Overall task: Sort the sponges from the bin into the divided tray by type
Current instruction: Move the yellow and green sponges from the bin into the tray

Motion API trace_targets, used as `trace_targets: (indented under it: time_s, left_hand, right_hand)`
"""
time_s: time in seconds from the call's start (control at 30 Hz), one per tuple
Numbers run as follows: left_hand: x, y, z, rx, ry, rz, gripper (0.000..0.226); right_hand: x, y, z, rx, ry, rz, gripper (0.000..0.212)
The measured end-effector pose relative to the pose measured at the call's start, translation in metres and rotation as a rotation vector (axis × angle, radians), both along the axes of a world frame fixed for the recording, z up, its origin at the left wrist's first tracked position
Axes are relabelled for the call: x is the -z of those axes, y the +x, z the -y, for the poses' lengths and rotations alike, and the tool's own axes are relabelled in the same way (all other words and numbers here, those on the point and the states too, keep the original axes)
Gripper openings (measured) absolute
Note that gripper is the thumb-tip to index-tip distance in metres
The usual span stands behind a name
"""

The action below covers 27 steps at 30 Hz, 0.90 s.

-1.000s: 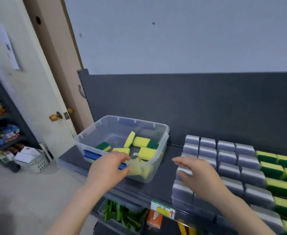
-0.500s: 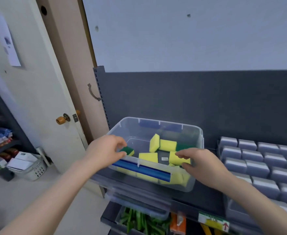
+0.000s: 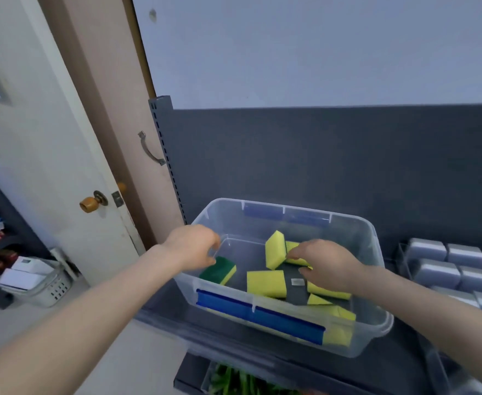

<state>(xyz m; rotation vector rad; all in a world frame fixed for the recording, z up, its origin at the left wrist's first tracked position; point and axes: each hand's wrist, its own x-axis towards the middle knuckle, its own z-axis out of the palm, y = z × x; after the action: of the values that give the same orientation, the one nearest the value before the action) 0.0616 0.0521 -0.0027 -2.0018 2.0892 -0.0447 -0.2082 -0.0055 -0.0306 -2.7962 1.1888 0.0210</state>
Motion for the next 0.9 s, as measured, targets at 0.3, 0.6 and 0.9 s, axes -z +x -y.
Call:
trace_targets:
  time_s: [0.3, 0.6, 0.9]
  left_hand:
    - [0.044, 0.017, 0.068, 0.045, 0.248, -0.122, 0.040]
    - [0.081, 0.026, 0.102, 0.073, 0.436, -0.154, 0.074]
    - [0.089, 0.034, 0.113, 0.239, 0.572, -0.056, 0.080]
  right_hand:
    - [0.048, 0.050, 0.065, -0.212, -0.081, -0.250, 0.042]
    - [0.097, 0.069, 0.098, -0.405, -0.234, -0.441, 0.059]
    - [0.107, 0.077, 0.100, -0.276, -0.331, -0.412, 0.035]
